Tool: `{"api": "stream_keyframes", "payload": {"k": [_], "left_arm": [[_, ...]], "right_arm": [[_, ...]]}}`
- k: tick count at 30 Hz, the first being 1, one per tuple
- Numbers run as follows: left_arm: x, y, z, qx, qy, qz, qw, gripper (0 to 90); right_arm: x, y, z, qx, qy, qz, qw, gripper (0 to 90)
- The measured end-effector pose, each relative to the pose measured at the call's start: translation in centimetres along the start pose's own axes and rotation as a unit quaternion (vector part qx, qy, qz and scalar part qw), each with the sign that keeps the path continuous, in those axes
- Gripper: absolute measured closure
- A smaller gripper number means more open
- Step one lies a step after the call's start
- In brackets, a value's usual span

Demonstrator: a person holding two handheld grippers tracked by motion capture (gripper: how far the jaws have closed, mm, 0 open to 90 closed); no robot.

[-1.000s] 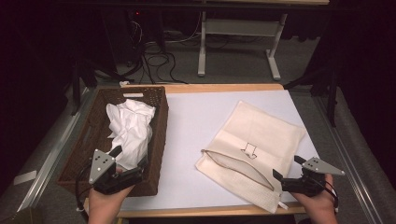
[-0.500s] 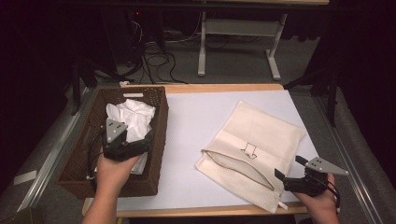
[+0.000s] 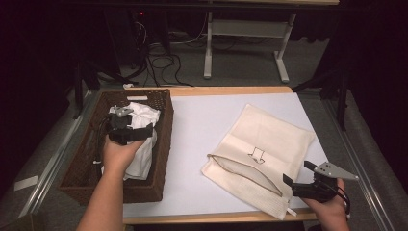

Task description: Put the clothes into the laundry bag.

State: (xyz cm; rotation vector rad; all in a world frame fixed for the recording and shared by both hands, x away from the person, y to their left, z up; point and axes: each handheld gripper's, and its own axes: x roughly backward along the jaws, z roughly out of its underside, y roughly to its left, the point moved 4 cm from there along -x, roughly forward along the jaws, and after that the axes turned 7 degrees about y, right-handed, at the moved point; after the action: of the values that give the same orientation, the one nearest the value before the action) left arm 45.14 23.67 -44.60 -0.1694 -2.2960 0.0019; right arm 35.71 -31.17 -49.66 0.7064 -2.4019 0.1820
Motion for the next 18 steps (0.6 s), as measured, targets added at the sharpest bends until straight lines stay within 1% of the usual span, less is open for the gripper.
{"api": "stream_keyframes", "payload": {"k": [1, 2, 3, 4, 6, 7, 8, 9, 10, 11, 12, 13, 14, 15, 16, 17, 18], "left_arm": [[-0.7, 0.1, 0.4, -0.002, 0.032, 0.010, 0.9994, 5.0], [-1.6, 0.2, 0.9, -0.006, 0.071, 0.015, 0.9974, 4.5], [-2.3, 0.2, 1.3, -0.013, 0.097, 0.015, 0.9951, 3.3], [-2.7, 0.2, 1.6, -0.017, 0.116, 0.011, 0.9931, 3.2], [-3.8, 0.2, 2.6, -0.044, 0.150, -0.019, 0.9875, 2.1], [-4.3, 0.3, 3.2, -0.048, 0.168, -0.020, 0.9845, 2.0], [-4.7, 0.4, 3.7, -0.041, 0.187, -0.011, 0.9814, 1.5], [-5.1, 0.6, 4.2, -0.030, 0.202, -0.005, 0.9790, 0.5], [-5.3, 0.8, 4.5, -0.024, 0.214, -0.002, 0.9766, 0.3], [-5.5, 0.9, 4.8, -0.018, 0.222, -0.003, 0.9749, 0.3], [-5.6, 1.0, 5.0, -0.022, 0.233, -0.017, 0.9722, 0.1], [-5.8, 1.2, 5.3, -0.029, 0.244, -0.031, 0.9687, 0.1], [-6.0, 1.3, 5.6, -0.026, 0.258, -0.032, 0.9653, 0.1], [-6.2, 1.3, 5.9, -0.022, 0.268, -0.032, 0.9626, 0.1], [-6.5, 1.4, 6.4, -0.018, 0.284, -0.031, 0.9583, 0.1], [-6.6, 1.5, 6.5, -0.008, 0.286, -0.023, 0.9581, 0.1], [-6.6, 1.7, 6.5, -0.006, 0.286, -0.019, 0.9580, 0.0]], "right_arm": [[0.0, 0.0, 0.0, 0.000, 0.001, -0.001, 1.0000, 1.7], [0.0, 0.0, 0.0, 0.001, 0.002, 0.000, 1.0000, 1.8], [-0.1, 0.0, 0.0, 0.004, 0.003, 0.000, 1.0000, 1.8], [-0.1, 0.1, 0.0, 0.004, 0.003, 0.000, 1.0000, 1.9], [-0.2, 0.1, 0.0, 0.004, 0.003, -0.001, 1.0000, 1.8], [-0.2, 0.2, 0.0, 0.004, 0.003, -0.001, 1.0000, 1.7], [-0.1, 0.2, -0.1, 0.005, 0.001, 0.000, 1.0000, 1.8], [-0.1, 0.2, -0.1, 0.006, 0.000, 0.000, 1.0000, 1.8], [-0.1, 0.3, 0.0, 0.006, 0.001, 0.001, 1.0000, 1.8], [-0.1, 0.3, 0.0, 0.007, 0.002, 0.002, 1.0000, 1.9], [-0.1, 0.3, 0.1, 0.008, 0.003, 0.001, 1.0000, 2.3], [-0.1, 0.3, 0.1, 0.005, 0.007, 0.002, 1.0000, 2.7], [-0.2, 0.3, 0.1, 0.004, 0.009, 0.001, 1.0000, 3.0], [-0.2, 0.3, 0.1, 0.004, 0.009, 0.002, 0.9999, 3.1], [-0.2, 0.3, 0.1, 0.002, 0.010, 0.002, 0.9999, 3.2], [-0.2, 0.3, 0.2, 0.001, 0.010, 0.002, 0.9999, 3.3], [-0.2, 0.3, 0.2, 0.001, 0.011, 0.003, 0.9999, 3.3]]}}
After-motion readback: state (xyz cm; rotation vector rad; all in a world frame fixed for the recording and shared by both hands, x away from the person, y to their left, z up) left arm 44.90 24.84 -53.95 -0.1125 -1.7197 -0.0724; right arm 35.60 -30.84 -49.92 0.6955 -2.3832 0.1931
